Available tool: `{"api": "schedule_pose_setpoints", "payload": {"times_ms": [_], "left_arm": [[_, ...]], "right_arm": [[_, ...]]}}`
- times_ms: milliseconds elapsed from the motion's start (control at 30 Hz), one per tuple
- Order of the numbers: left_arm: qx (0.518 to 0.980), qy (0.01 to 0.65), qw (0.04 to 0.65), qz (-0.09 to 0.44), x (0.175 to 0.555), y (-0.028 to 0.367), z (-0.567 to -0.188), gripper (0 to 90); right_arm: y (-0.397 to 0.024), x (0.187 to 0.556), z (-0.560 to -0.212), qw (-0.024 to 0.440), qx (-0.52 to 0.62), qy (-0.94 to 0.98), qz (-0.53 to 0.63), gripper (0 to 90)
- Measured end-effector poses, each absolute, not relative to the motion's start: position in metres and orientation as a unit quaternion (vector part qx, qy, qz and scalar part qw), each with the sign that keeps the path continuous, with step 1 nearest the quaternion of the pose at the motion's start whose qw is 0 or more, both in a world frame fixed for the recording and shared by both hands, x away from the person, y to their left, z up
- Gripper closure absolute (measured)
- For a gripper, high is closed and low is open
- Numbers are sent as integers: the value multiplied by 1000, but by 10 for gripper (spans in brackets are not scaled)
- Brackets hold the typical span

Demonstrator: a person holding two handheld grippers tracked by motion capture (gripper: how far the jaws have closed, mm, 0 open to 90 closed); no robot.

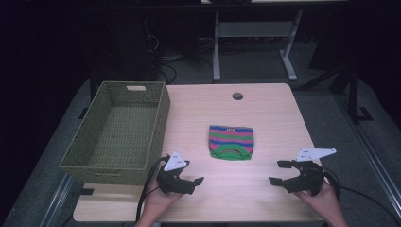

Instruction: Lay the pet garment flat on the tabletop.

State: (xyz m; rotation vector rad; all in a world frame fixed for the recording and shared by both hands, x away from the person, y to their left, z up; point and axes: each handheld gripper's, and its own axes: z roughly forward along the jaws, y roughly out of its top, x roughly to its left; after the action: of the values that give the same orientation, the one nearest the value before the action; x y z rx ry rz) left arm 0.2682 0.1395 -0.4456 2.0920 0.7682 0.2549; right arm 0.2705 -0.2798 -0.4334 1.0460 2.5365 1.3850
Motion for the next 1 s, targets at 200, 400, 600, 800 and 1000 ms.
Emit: {"api": "schedule_pose_setpoints", "payload": {"times_ms": [200, 400, 600, 800, 1000], "left_arm": [[840, 307, 434, 102, 268, 137, -446, 196], [841, 306, 433, 102, 269, 136, -446, 197], [837, 312, 439, 98, 272, 138, -445, 199], [834, 311, 444, 100, 270, 138, -443, 200], [840, 307, 434, 104, 271, 139, -444, 199]], "right_arm": [[-268, 293, -423, 29, 331, 834, 441, 187], [-258, 311, -417, 29, 328, 838, 436, 195], [-248, 325, -411, 32, 324, 844, 427, 201], [-241, 337, -412, 33, 323, 845, 425, 207], [-226, 353, -413, 28, 320, 851, 416, 213]]}}
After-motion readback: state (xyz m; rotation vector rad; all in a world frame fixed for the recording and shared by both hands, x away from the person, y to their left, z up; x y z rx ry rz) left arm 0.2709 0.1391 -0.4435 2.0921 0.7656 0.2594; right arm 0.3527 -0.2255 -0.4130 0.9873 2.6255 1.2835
